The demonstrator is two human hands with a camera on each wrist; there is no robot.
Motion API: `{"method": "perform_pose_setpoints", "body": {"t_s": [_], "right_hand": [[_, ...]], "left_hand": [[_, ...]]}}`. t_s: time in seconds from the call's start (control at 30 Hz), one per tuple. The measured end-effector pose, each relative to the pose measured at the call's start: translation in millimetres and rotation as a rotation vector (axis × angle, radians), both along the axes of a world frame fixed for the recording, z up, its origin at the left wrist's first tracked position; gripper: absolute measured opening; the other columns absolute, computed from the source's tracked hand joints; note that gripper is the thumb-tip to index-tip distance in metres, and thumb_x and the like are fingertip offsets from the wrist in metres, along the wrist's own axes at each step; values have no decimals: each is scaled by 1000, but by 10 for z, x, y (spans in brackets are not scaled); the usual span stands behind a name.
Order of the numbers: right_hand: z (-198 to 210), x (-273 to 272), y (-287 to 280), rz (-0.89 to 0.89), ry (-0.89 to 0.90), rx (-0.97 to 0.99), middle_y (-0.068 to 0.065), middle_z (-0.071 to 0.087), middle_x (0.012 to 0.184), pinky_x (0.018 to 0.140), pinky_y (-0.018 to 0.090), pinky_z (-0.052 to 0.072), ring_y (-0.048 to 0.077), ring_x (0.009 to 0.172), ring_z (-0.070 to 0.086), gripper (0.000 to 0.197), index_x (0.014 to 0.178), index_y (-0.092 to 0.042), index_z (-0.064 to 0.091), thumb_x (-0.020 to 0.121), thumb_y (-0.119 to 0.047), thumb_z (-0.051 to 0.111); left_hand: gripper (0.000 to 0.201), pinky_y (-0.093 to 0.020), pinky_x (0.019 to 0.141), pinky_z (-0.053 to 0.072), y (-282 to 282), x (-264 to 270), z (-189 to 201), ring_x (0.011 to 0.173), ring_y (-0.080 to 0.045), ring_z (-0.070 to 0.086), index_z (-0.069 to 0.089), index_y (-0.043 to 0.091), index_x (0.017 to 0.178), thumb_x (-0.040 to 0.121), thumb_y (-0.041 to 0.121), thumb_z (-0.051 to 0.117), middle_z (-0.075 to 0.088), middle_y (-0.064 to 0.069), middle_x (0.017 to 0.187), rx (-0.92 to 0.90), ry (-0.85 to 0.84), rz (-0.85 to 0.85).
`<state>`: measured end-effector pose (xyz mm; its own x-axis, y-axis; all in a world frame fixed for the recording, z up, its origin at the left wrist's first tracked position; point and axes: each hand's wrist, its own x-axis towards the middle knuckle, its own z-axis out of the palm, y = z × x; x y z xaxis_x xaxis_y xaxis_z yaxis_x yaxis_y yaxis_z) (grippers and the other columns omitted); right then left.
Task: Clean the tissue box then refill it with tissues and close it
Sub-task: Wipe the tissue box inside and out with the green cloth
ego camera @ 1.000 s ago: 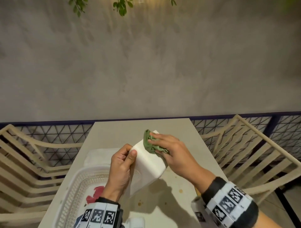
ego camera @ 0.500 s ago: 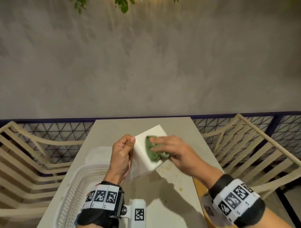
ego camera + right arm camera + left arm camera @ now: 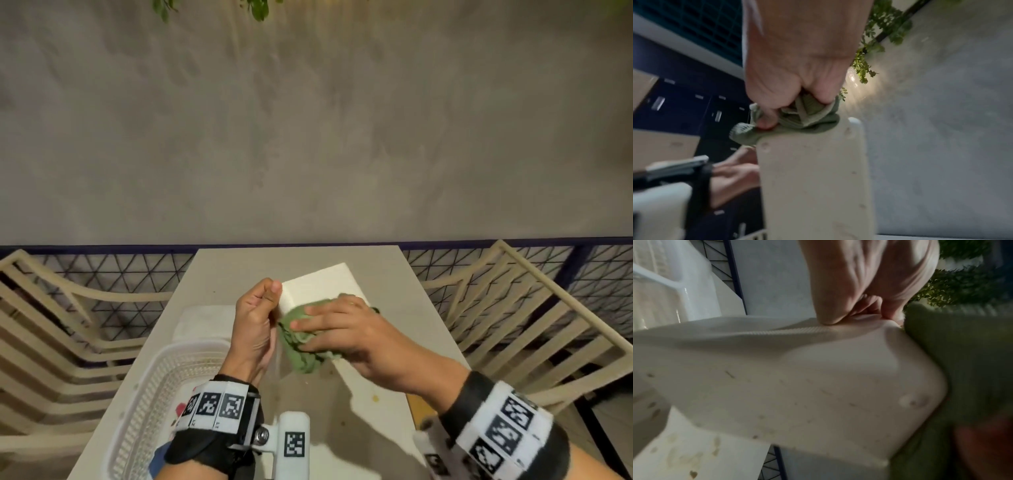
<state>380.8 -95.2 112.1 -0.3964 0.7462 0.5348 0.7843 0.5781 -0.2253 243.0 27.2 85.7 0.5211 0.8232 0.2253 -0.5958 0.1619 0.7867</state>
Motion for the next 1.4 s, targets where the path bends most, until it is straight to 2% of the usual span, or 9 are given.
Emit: {"method": "perform_pose_setpoints", "body": {"t_s": [0.13, 0.3, 0.47, 0.57, 0.7, 0.9, 1.03, 1.23, 1.4], "right_hand": [[66, 359, 110, -229, 172, 52, 3, 66, 118, 87, 51, 47, 11, 108, 52, 28, 101, -15, 71, 73, -8, 69], [15, -50, 133, -52, 79, 23, 7, 66, 120, 95, 29, 33, 13, 116, 52, 21, 100, -12, 71, 82, -4, 66], [166, 344, 181, -266, 259, 30, 9, 66, 118, 89, 53, 46, 14, 108, 54, 32, 100, -7, 73, 74, -18, 58], [57, 47, 192, -128, 119, 27, 7, 66, 120, 93, 46, 40, 20, 113, 55, 29, 102, -10, 72, 74, -5, 65], [-113, 388, 13, -127, 131, -2, 4, 64, 121, 93, 45, 42, 13, 116, 52, 35, 102, -11, 72, 73, 7, 65], [29, -38, 151, -14, 59, 14, 7, 66, 120, 100, 30, 33, 16, 116, 51, 22, 101, -9, 72, 82, -15, 65], [91, 340, 159, -169, 159, -27, 6, 67, 117, 90, 49, 45, 13, 107, 53, 28, 98, -9, 74, 71, -8, 68], [-63, -93, 122, -23, 30, -28, 5, 65, 121, 95, 30, 33, 17, 117, 52, 32, 104, -11, 71, 77, 5, 67], [-87, 95, 276, -411, 240, 89, 9, 64, 122, 91, 48, 48, 19, 112, 54, 36, 107, -11, 70, 72, -12, 60]], "left_hand": [[46, -23, 57, 38, -32, -15, -17, 59, -10, 43, 53, 20, 53, 46, 52, 84, 48, 4, 56, 70, 76, -3], [37, -22, 53, 47, -5, -34, 7, 54, -11, 52, 56, 15, 59, 59, 43, 80, 55, -2, 57, 51, 16, -6], [42, -22, 55, 35, -18, -46, -1, 58, -10, 39, 51, 19, 55, 56, 50, 80, 44, 2, 57, 109, 125, 38], [32, -29, 60, 44, 25, -76, 17, 62, -16, 44, 51, 13, 61, 68, 33, 74, 47, -6, 62, 12, 41, 45], [43, -24, 57, 34, 82, -160, -14, 59, -10, 39, 51, 20, 56, 53, 51, 81, 43, 0, 60, 84, 127, 64], [29, -23, 56, 45, 60, -74, 0, 55, -9, 47, 53, 15, 59, 70, 32, 73, 50, 2, 56, 13, 11, 56], [46, -20, 53, 38, 53, -86, -63, 54, -6, 42, 52, 19, 55, 48, 52, 83, 46, 4, 55, 64, 89, 28], [28, -19, 53, 51, 83, -118, -105, 51, -9, 56, 58, 14, 59, 59, 34, 77, 59, 1, 53, -45, -15, 12], [23, -28, 63, 38, 53, -96, -129, 61, -11, 43, 52, 15, 58, 74, 28, 61, 49, 2, 57, -11, 31, 154]]}}
